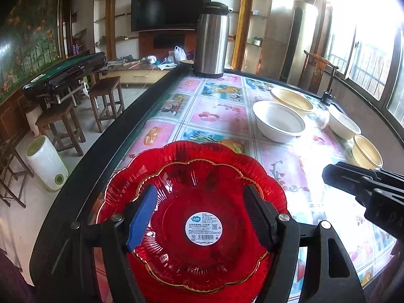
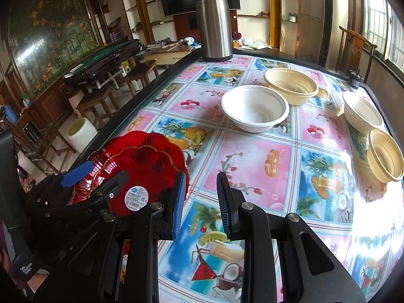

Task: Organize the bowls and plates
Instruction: 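Withdraw the left tool and move it toward the white paper bowl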

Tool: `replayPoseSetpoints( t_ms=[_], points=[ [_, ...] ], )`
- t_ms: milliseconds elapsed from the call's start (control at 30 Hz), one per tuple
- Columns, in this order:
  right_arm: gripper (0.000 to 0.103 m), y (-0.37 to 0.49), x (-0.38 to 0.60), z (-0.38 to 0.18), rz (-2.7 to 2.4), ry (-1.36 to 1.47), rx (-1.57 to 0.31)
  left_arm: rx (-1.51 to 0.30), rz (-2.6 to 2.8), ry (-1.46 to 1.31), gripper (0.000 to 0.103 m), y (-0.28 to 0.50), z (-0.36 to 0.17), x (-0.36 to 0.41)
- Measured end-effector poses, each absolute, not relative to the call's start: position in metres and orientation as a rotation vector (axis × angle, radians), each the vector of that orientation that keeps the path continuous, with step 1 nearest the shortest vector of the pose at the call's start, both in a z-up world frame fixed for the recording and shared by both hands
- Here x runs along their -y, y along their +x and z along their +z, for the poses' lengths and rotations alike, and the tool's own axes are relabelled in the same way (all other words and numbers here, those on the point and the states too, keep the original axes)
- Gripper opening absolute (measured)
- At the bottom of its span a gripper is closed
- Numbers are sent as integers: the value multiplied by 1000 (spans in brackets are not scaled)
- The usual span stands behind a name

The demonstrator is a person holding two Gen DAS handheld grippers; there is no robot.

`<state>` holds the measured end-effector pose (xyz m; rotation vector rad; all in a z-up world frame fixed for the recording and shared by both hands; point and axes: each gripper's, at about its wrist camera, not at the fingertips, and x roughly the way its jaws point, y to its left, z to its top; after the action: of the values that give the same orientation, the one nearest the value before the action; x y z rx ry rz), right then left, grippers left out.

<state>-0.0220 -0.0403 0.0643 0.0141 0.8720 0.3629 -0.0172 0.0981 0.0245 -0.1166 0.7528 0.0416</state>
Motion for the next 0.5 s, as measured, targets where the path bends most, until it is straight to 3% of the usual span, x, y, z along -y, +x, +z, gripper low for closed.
replayPoseSetpoints(
  t_ms=[500],
  points=[
    [25,-2,84,41,295,109,-920,-803,24,-121,78,2,28,-92]
  ],
)
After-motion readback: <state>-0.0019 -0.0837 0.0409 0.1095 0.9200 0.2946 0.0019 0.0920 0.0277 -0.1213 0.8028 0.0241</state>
